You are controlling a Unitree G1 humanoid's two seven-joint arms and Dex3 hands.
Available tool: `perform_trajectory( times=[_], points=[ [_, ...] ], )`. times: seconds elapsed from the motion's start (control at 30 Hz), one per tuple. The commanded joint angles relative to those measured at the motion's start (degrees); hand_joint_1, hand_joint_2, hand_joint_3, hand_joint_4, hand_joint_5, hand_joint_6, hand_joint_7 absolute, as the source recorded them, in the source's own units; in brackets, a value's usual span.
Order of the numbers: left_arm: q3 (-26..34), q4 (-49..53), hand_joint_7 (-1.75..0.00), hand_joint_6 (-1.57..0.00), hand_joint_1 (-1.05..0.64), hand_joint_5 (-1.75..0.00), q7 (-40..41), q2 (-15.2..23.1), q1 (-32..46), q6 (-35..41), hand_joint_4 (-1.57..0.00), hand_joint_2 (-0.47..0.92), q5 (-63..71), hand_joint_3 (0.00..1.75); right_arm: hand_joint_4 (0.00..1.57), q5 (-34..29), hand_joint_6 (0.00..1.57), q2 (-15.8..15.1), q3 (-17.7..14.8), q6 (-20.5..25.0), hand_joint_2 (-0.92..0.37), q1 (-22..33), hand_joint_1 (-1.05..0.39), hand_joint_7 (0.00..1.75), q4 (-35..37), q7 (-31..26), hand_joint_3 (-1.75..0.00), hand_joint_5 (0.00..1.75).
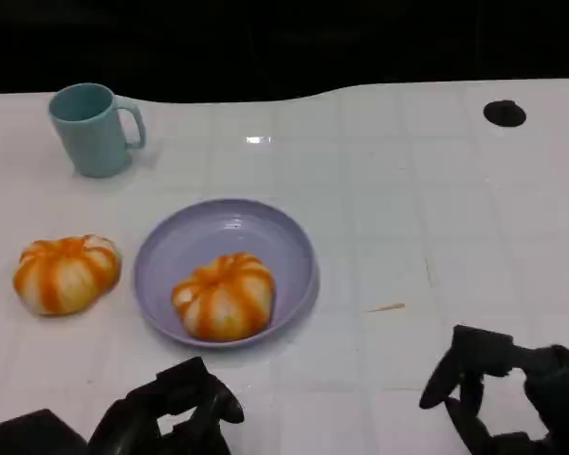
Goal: Grasp the bread from the table and place it into the plate.
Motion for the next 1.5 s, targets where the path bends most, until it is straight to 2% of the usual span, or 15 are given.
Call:
perform_trajectory(
  times=[0.03,0.17,0.37,0.7,1.5],
  points=[
    [0.48,-0.22,-1.47,-0.7,-0.73,-1.75,0.5,0.42,0.09,0.12,-0.81,0.92,0.01,0.54,0.82,1.94,0.74,-0.55,-1.87,2.54,-0.47,2.99,-0.26,1.42,-2.84,1.14,-1.19,1.75],
    [0.48,-0.92,-1.47,-0.7,-0.73,-1.75,1.03,0.43,0.09,1.02,-0.81,0.92,0.17,0.54,0.83,3.81,0.73,0.05,-2.69,4.91,-0.53,5.18,-0.25,1.41,-5.06,1.86,-1.09,1.75],
    [1.19,0.03,-1.47,-0.68,-0.72,-1.75,0.06,0.67,-0.32,0.35,-0.8,0.92,-0.46,0.55,0.87,3.64,0.71,1.22,-3.68,5.02,-0.54,5.5,-0.24,1.43,-3.67,1.06,-1.09,1.75],
    [1.97,1.15,-1.48,-0.67,-0.71,-1.75,-0.75,0.92,-1.01,-0.19,-0.78,0.92,-0.78,0.55,0.84,2.75,0.7,2.63,-3.82,5.52,-0.56,5.09,-0.24,1.44,-1.08,0.64,-1.07,1.75],
    [2.32,3.17,-1.51,-0.66,-0.7,-1.75,-1.09,1.07,-1.69,-2.15,-0.79,0.92,-0.79,0.55,0.88,1.62,0.72,3.59,-3.67,3.16,-0.55,4.89,-0.24,1.48,0.74,0.26,-1.06,1.75]
  ],
)
